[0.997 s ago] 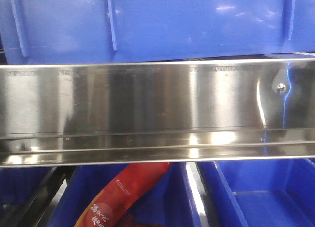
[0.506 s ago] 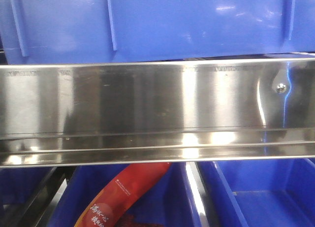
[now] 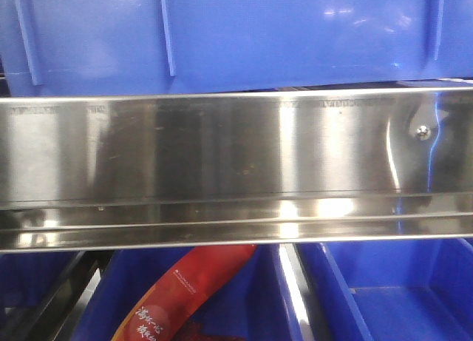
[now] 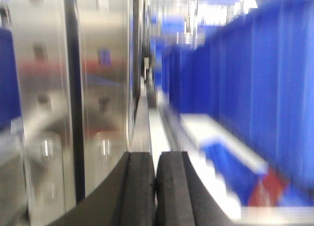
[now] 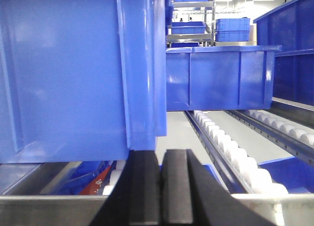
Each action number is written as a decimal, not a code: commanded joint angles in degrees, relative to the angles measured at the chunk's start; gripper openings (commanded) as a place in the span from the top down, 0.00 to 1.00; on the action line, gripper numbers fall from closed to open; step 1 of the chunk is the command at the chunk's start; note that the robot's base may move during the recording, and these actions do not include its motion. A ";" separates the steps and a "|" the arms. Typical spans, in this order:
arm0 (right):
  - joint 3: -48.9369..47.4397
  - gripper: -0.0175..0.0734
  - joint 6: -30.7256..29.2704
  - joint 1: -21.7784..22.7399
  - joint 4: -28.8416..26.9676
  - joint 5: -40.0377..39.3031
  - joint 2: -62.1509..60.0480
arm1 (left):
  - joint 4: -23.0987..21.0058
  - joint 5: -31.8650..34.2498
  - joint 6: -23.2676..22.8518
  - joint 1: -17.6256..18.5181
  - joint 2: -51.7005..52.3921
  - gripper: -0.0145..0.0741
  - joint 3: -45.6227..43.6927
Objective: Move blue bin to conveyor side
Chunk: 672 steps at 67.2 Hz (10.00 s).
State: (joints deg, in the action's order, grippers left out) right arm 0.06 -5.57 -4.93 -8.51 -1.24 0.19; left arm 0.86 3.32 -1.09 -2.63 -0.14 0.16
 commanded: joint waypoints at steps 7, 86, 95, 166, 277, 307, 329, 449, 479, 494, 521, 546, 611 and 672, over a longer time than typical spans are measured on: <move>-2.99 0.89 -0.14 0.22 -0.36 -1.09 -0.19 | 0.05 -2.91 0.03 -0.07 0.14 0.84 -6.99; -71.57 0.19 -0.26 0.22 -0.45 39.33 48.00 | -1.98 -39.82 3.25 20.33 -58.38 0.16 -79.84; -83.47 0.19 -1.90 0.22 -0.45 52.29 56.42 | -1.98 -44.98 0.16 20.33 -63.90 0.16 -86.54; -114.18 0.19 -3.93 0.22 3.60 71.20 90.53 | 11.18 -73.28 -15.63 20.33 -90.69 0.16 -115.68; -115.89 0.19 -3.93 0.22 4.98 71.20 100.40 | 6.99 -73.28 -15.84 15.05 -102.92 0.16 -117.60; -115.89 0.19 -3.93 0.22 4.98 71.20 100.40 | 6.99 -73.28 -15.84 15.05 -103.13 0.16 -117.60; -115.89 0.19 -3.93 0.22 4.98 71.20 100.40 | 2.34 -73.28 -12.37 15.05 -103.69 0.16 -117.60; -115.89 0.87 -3.93 0.22 4.98 71.20 100.42 | 3.21 -73.28 -11.03 12.99 -104.76 0.46 -117.49; -115.89 0.89 -3.93 0.22 4.98 71.20 100.07 | 4.08 -73.28 -11.03 12.99 -104.26 0.85 -117.49; -115.89 0.89 -3.93 0.22 4.98 71.20 96.58 | 6.27 -73.28 -11.03 12.99 -99.88 0.85 -117.49; -115.89 0.89 -3.84 -0.03 0.84 71.20 86.77 | 6.53 -73.28 -10.40 13.23 -89.47 0.85 -117.49; -103.56 0.89 -2.48 -3.31 0.73 71.20 77.72 | 7.85 -73.28 -9.39 14.56 -80.05 0.85 -104.19; -86.48 0.89 -2.00 -3.71 -3.31 71.20 63.82 | 7.73 -73.28 -9.39 15.01 -61.94 0.85 -87.10; -85.54 0.89 -2.00 -6.15 -6.30 71.20 63.82 | 7.48 -73.28 -9.39 15.01 -61.68 0.85 -84.65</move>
State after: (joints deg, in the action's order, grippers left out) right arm -84.95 -6.05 -10.76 -12.45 73.75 65.19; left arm 9.06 -74.45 -11.31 11.99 -63.17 -83.64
